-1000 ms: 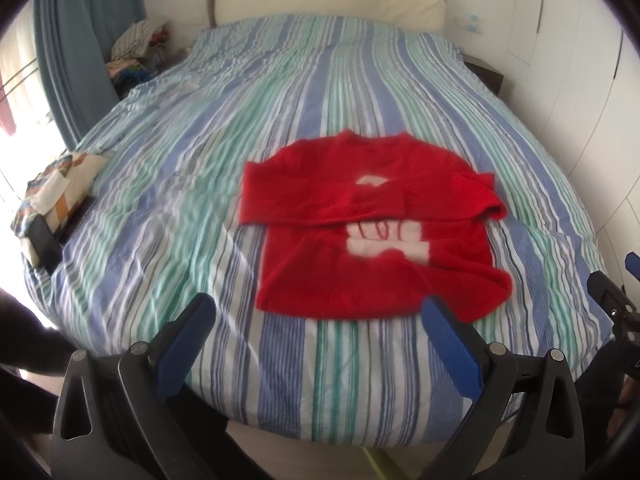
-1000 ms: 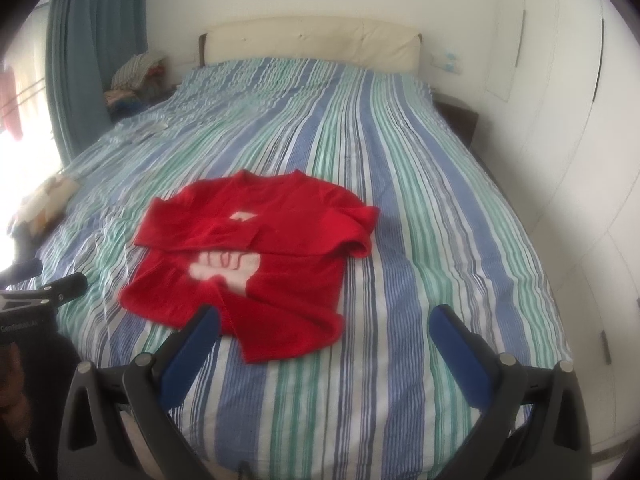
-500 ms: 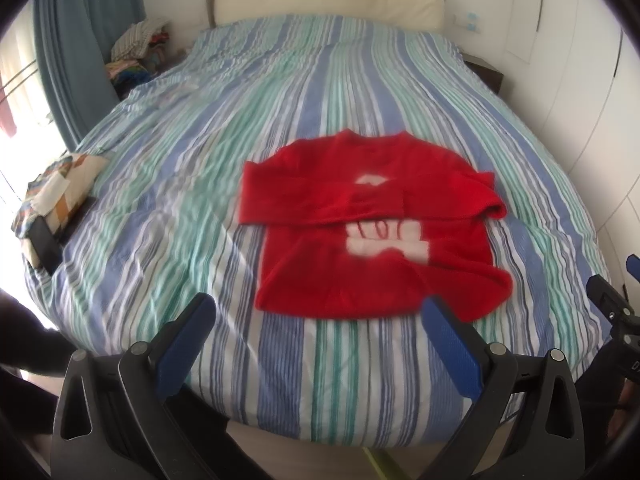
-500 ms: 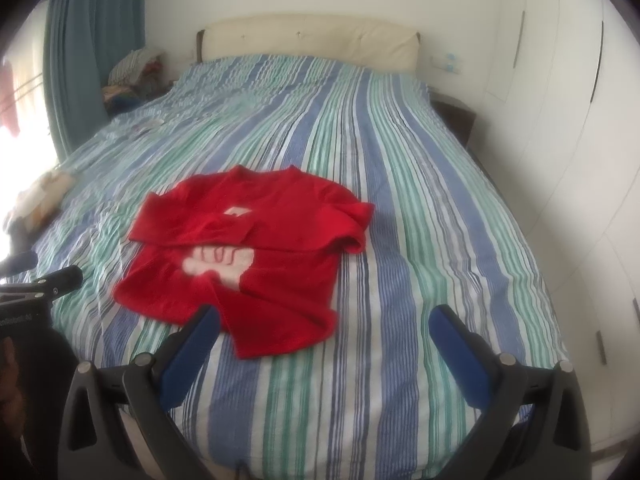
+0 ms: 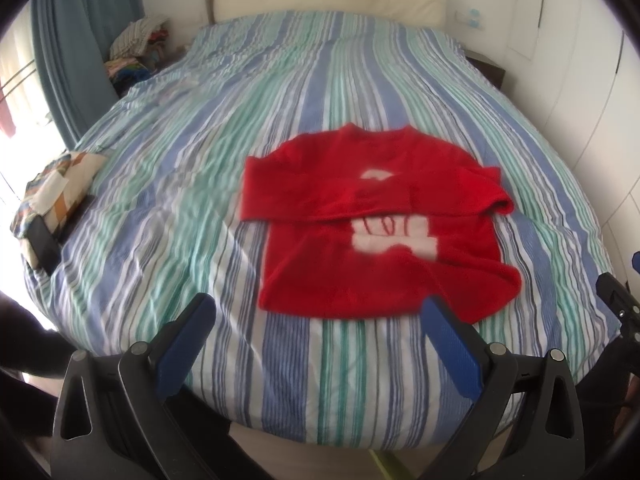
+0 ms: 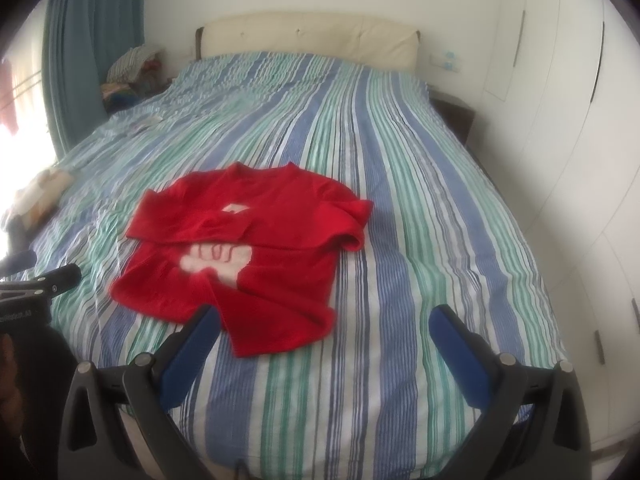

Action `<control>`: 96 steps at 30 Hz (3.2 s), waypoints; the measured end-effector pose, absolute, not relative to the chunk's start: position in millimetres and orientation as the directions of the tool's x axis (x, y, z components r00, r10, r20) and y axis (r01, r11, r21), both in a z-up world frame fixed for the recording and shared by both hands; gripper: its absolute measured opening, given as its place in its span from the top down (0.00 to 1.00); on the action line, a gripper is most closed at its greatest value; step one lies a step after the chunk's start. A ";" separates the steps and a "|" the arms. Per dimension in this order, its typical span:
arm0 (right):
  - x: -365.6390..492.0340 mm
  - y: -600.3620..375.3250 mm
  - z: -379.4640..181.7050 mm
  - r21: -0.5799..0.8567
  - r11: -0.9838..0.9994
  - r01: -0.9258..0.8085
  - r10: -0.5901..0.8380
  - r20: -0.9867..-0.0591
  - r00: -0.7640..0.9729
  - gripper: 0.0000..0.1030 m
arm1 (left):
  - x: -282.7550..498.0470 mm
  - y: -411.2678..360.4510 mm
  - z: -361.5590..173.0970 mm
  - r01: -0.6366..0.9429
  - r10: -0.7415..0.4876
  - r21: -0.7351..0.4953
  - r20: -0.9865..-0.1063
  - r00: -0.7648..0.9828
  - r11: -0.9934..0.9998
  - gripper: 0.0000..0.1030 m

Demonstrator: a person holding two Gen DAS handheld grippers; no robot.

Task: Fold small clothes

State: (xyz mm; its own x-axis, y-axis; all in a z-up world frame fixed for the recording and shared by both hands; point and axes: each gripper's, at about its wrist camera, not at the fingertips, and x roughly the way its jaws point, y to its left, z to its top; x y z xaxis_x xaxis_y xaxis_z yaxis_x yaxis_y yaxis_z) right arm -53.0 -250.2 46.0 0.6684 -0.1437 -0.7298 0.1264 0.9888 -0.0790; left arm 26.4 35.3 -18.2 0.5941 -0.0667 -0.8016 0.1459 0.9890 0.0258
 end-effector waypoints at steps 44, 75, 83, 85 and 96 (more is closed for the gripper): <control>-22.1 -299.2 -183.4 0.655 0.755 -0.032 0.642 -0.727 0.242 0.93 | 27.8 64.1 -158.7 0.325 -0.181 -0.115 -0.967 0.180 0.939 0.96; 196.6 -213.2 -112.8 -0.089 0.814 -0.574 0.119 -0.941 0.315 0.42 | 40.1 78.4 -110.6 0.005 0.023 0.028 -0.901 0.434 1.000 0.29; 221.1 -314.6 -102.8 0.218 0.961 -0.173 0.276 -0.828 0.487 0.96 | 25.9 90.4 -125.6 0.015 0.078 0.092 -0.907 0.414 0.996 0.29; 197.5 -388.5 -77.0 0.299 0.954 -0.015 0.253 -0.777 0.576 0.96 | 26.3 90.5 -125.2 0.013 0.079 0.093 -0.905 0.417 0.996 0.29; 22.2 -617.2 -156.5 0.525 0.672 0.522 0.118 -0.772 0.625 0.91 | 28.5 48.9 -122.7 0.054 0.034 0.061 -0.915 0.401 0.997 0.29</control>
